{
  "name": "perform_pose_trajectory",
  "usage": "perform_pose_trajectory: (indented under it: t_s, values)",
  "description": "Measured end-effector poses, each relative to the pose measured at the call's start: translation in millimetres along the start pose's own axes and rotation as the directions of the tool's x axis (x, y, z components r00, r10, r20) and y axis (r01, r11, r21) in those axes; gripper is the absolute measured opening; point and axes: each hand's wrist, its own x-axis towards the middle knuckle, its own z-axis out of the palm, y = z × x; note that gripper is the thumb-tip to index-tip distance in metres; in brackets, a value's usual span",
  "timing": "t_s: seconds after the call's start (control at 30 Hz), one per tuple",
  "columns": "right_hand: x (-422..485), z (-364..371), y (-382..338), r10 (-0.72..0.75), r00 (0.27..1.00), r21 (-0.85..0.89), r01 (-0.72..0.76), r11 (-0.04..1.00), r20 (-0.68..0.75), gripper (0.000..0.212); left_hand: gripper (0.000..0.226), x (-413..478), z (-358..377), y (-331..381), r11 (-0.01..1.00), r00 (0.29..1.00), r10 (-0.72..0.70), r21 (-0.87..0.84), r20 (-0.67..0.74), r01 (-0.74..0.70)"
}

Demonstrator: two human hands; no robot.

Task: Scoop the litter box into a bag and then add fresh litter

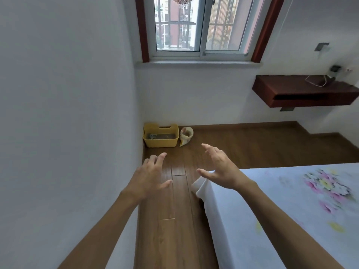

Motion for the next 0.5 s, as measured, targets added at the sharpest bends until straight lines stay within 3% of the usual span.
perform_pose_trajectory:
  t_s: [0.5]
  values:
    - [167.5,2.0,70.9,0.025,1.0,-0.031,-0.024,0.999,0.015,0.085,0.094,169.1,25.8,-66.8,0.999,0.998,-0.033,-0.019,0.048,0.034]
